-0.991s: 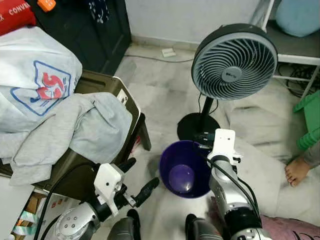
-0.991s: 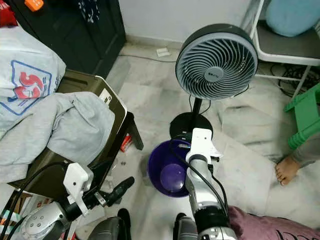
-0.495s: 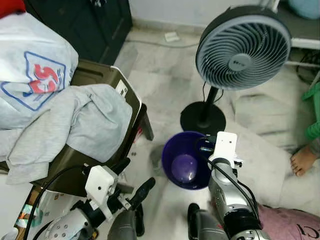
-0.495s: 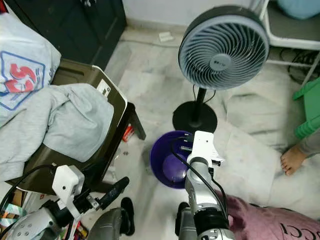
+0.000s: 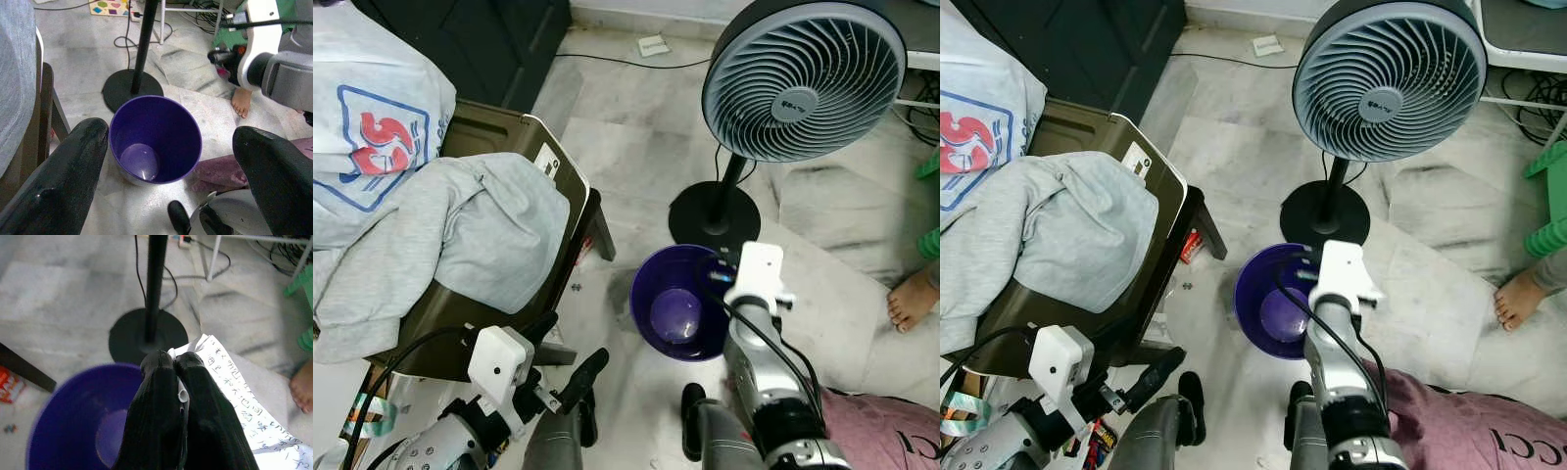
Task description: Clean up the room
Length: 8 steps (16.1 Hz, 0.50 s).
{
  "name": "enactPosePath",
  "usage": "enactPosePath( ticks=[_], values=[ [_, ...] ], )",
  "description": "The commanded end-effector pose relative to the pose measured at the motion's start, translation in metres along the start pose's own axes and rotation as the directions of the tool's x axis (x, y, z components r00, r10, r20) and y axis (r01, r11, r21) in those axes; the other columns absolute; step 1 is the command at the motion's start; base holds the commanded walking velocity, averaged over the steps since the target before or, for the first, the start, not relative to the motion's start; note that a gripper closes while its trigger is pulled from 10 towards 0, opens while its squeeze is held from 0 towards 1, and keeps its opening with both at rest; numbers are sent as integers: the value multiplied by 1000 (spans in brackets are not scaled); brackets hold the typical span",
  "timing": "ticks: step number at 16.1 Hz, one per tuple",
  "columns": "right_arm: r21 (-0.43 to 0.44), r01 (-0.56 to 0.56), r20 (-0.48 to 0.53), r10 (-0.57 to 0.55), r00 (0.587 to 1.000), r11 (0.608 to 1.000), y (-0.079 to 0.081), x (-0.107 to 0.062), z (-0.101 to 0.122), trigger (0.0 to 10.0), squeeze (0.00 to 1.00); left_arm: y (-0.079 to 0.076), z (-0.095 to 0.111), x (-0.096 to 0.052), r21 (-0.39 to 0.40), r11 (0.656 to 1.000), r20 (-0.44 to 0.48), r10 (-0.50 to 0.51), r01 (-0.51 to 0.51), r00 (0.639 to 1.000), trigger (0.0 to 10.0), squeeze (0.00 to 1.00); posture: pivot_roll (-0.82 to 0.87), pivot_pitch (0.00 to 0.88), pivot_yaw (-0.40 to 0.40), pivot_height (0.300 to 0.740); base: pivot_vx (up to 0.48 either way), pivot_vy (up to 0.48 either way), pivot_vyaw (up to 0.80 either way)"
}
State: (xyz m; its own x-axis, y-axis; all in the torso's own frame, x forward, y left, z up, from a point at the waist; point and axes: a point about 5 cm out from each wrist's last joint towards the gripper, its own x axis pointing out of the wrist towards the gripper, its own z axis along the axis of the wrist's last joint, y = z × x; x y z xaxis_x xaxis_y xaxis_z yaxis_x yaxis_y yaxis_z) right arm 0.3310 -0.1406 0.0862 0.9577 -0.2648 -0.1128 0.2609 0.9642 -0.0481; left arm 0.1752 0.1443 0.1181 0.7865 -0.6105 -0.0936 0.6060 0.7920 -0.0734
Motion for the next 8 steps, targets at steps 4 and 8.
enactPosePath(
  ticks=[4,8],
  values=[
    [22,-89,37,88,995,996,16,-8,1,10000,188,3,-1,-3,2,999,-15,48,-47,999,10000,0,163,455,104,740,0,0,0],
    [26,-88,27,87,996,996,15,-8,-3,10000,1000,3,-1,-2,14,998,-9,69,-69,998,10000,0,164,453,99,740,0,0,0]
  ],
)
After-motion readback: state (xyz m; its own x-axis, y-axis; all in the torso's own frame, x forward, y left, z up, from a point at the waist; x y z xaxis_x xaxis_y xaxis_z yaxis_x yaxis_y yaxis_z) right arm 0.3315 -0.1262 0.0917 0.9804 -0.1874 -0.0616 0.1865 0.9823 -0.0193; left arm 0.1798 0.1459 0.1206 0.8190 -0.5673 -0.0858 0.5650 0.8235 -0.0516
